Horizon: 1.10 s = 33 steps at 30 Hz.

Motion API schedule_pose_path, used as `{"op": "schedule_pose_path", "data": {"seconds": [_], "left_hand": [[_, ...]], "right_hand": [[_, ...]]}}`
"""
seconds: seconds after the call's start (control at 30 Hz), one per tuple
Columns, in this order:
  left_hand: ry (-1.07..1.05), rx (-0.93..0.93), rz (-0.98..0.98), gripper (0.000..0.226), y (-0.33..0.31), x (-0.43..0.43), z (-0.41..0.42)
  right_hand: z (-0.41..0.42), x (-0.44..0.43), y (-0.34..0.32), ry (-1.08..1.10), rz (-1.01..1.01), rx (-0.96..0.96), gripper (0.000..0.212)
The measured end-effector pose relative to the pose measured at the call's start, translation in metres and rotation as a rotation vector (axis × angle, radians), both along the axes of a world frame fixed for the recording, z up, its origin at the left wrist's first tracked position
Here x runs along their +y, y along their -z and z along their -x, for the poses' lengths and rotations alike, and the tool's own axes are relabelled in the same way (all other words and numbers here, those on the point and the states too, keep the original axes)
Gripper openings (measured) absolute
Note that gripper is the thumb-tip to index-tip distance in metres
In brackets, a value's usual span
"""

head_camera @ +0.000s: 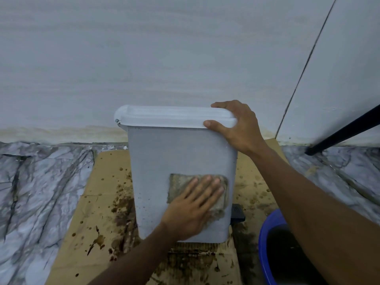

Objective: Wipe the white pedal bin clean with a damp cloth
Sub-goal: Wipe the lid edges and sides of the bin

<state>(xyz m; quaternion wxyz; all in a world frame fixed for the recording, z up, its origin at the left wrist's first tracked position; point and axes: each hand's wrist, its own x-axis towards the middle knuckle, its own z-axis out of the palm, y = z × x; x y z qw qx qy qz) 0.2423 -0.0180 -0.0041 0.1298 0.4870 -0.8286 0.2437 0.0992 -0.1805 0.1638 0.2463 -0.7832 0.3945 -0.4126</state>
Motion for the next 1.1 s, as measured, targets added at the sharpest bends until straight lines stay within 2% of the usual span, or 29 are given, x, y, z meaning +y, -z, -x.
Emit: {"op": "schedule_pose_path", "data": {"seconds": [0.07,0.13,0.27,0.33,0.43,0.5,0.7,0.73,0.8,0.83,0.87,0.97,1.1], "left_hand": [[0.054,-0.108,-0.032,0.07,0.008,0.009,-0.009],[0.061,-0.092,-0.011,0.065,-0.005,0.004,-0.021],[-0.196,0.18,0.142,0.062,-0.059,-0.032,-0.043],[-0.269,0.25,0.176,0.065,-0.071,-0.044,-0.04],[-0.111,0.096,0.118,0.066,-0.067,-0.045,-0.032],[-0.115,0.091,0.145,0.067,-0.066,-0.047,-0.041],[-0.386,0.446,0.261,0.068,-0.062,-0.035,-0.076],[-0.454,0.584,0.256,0.07,-0.06,-0.031,-0.08],[-0.618,0.995,0.198,0.074,-0.06,-0.024,-0.083],[-0.655,1.144,0.17,0.075,-0.06,-0.023,-0.084],[-0.647,1.203,0.166,0.075,-0.06,-0.021,-0.083],[-0.594,1.066,0.195,0.073,-0.064,-0.023,-0.079],[-0.614,0.677,0.152,0.074,-0.068,-0.037,-0.054]], "right_hand": [[-0.001,0.001,0.001,0.001,0.023,0.005,0.047],[-0.002,0.001,0.001,0.004,0.036,-0.001,0.049],[-0.004,0.001,0.001,0.006,0.031,-0.02,0.054],[-0.004,-0.001,0.001,0.007,0.03,-0.026,0.054],[-0.004,-0.003,0.002,0.011,0.037,-0.024,0.055],[-0.004,-0.004,0.002,0.006,0.043,-0.017,0.055],[-0.007,-0.003,0.0,0.006,0.012,-0.034,0.047],[-0.007,-0.003,-0.001,0.01,0.006,-0.035,0.046],[-0.006,-0.003,-0.001,0.014,-0.003,-0.045,0.045],[-0.006,-0.003,-0.001,0.017,-0.004,-0.048,0.045],[-0.006,-0.003,-0.001,0.02,-0.004,-0.051,0.045],[-0.006,-0.002,0.0,0.028,-0.006,-0.061,0.046],[-0.006,0.0,-0.002,0.039,0.006,-0.049,0.048]]}}
